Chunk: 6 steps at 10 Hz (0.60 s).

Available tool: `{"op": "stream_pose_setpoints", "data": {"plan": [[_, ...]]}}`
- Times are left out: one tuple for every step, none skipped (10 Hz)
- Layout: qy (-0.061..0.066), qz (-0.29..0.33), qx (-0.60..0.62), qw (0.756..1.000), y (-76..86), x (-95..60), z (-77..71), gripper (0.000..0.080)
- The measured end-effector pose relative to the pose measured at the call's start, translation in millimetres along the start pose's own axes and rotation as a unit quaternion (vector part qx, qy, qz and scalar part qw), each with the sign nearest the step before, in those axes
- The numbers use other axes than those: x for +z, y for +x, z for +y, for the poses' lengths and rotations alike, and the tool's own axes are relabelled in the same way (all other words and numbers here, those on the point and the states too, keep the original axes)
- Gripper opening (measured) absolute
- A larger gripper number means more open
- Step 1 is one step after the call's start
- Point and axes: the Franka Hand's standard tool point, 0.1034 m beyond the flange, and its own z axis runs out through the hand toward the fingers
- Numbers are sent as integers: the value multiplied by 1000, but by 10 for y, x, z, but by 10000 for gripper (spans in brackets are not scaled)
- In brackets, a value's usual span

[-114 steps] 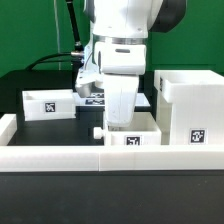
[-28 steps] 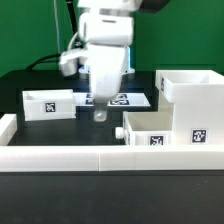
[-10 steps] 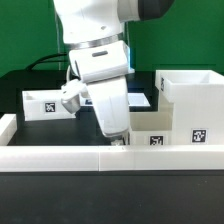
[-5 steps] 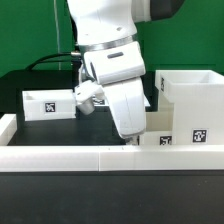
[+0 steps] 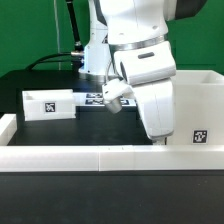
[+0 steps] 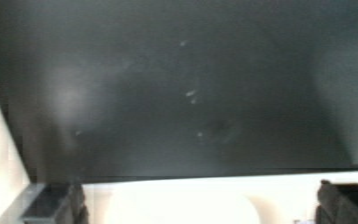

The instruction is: Assemble drawer

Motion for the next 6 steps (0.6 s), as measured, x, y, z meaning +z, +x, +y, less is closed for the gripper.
{"op": "stream_pose_setpoints", "data": {"plan": [[4, -2, -5, 1000, 5, -16, 12, 649], [3, -2, -5, 1000, 4, -27, 26, 649], [2, -3, -10, 1000, -38, -35, 28, 649], [1, -5, -15, 1000, -208, -57, 26, 649], [1, -9, -11, 1000, -411, -91, 12, 649], [-1, -14, -2, 1000, -593, -160, -4, 649]]}}
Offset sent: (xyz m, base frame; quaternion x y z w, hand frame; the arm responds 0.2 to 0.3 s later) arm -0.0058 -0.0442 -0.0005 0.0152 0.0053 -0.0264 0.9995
